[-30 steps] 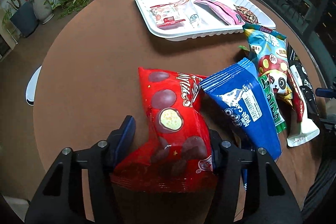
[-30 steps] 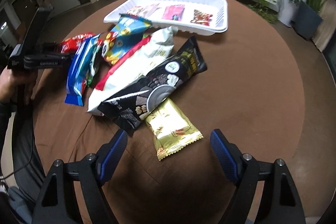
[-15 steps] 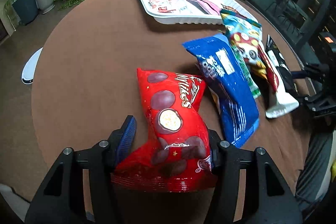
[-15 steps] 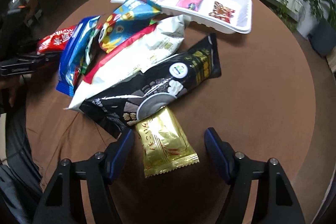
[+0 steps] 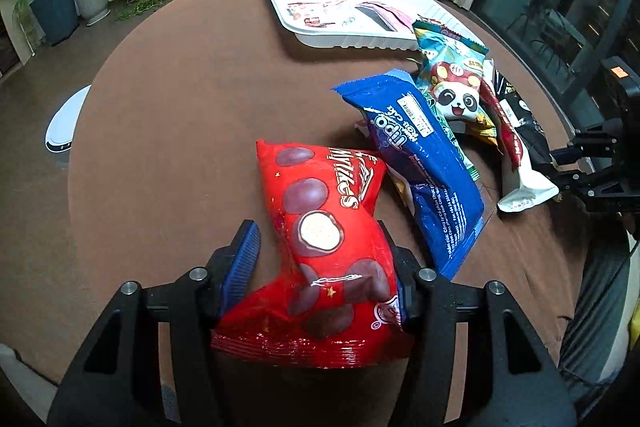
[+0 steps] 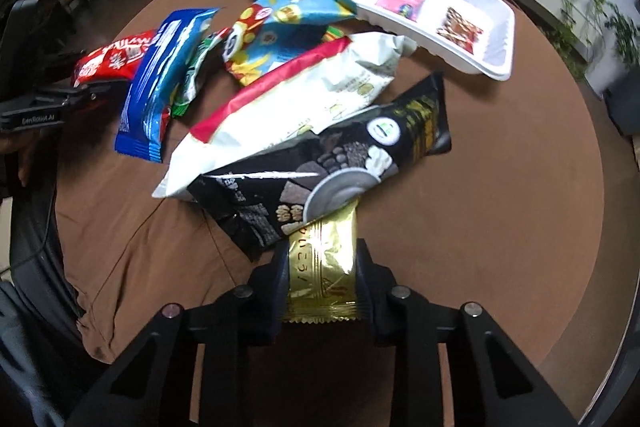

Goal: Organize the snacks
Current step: 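Hold the Maltesers bag with the left gripper while the right gripper grasps the gold packet, then lift both packets and carry them over the white tray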

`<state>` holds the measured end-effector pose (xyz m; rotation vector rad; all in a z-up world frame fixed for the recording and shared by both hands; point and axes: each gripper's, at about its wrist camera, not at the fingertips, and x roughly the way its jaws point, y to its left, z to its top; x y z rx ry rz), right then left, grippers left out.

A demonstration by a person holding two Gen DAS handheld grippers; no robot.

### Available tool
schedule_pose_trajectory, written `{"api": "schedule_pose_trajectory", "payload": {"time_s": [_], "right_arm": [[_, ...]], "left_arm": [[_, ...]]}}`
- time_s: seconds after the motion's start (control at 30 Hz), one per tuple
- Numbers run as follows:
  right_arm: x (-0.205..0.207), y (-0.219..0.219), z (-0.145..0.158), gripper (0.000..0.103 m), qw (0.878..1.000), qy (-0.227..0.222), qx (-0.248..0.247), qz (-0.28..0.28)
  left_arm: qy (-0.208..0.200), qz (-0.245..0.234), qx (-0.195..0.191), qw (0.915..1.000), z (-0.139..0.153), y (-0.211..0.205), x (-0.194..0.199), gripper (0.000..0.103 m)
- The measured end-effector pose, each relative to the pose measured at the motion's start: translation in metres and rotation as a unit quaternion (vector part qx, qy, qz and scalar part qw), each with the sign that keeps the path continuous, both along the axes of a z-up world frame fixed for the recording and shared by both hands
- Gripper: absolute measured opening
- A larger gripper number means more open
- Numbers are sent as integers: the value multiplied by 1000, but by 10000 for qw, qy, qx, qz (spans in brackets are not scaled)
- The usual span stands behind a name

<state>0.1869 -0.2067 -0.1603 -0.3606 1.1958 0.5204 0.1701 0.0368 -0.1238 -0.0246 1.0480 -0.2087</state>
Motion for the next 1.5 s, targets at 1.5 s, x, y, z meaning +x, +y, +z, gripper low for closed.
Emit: {"api": "schedule_pose_trajectory", "payload": {"time_s": [1.5], "right_arm": [[62,-115,89,32,9331,-1014,2273,-2594]], "left_arm": [[-410,382,27,9984,63,44,63,29]]}}
